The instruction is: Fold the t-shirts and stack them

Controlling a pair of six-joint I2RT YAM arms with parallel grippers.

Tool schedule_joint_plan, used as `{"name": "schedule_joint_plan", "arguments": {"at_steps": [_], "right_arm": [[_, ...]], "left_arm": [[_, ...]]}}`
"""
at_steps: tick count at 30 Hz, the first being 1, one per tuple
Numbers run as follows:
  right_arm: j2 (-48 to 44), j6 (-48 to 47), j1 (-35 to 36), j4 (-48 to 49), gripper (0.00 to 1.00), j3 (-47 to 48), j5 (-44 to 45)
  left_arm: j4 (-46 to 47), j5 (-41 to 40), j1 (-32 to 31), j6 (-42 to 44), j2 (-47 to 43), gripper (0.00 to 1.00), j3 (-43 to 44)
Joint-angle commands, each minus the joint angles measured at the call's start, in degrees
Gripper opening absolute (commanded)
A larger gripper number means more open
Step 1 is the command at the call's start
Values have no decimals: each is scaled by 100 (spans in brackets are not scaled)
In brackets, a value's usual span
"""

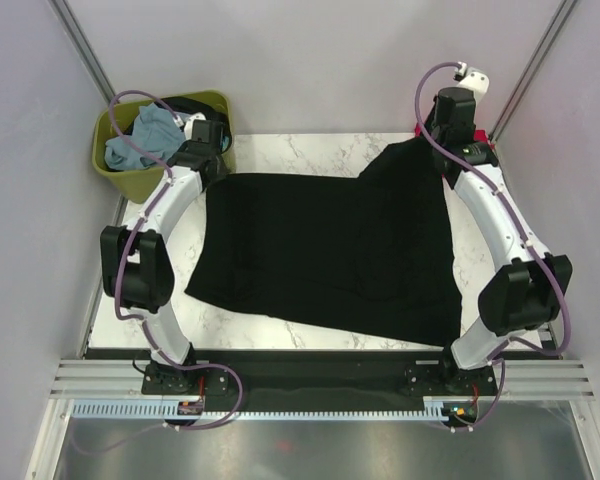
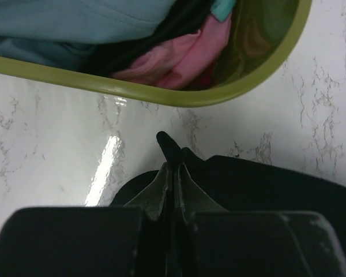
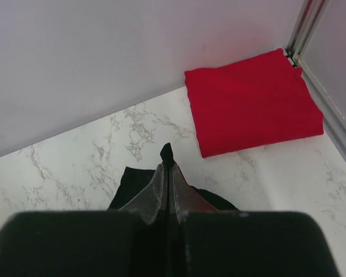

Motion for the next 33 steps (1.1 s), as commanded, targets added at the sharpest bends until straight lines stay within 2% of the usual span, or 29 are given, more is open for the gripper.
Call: {"name": "schedule_joint_plan", "arguments": {"at_steps": [1, 10, 15, 21, 23, 27, 28, 33], "right_arm": [[355, -388, -47, 43, 0, 504, 101], [786, -537, -73, 113, 0, 610, -57], [295, -564, -135, 95, 0, 278, -40], [-1365, -170, -135, 95, 0, -1067, -373], [-2173, 207, -65, 104, 0, -2302, -462], [-3544, 744, 137, 95, 0, -3867, -330], [-3973, 815, 181, 43, 0, -4082, -321], [-4890, 1079, 340, -554, 0, -4856, -276]], "left_arm": [[-91, -88, 153, -217, -67, 2, -42], [-109, 45, 224, 107, 302, 2, 265], [-126, 300, 241, 275, 346, 2, 293], [-109, 203, 241, 134, 83, 2, -120], [-56, 194, 241, 64, 13, 2, -322], [5, 11, 241, -260, -232, 2, -979], [75, -8, 241, -305, -303, 2, -1130], [515, -7, 250, -411, -673, 2, -1965]]}}
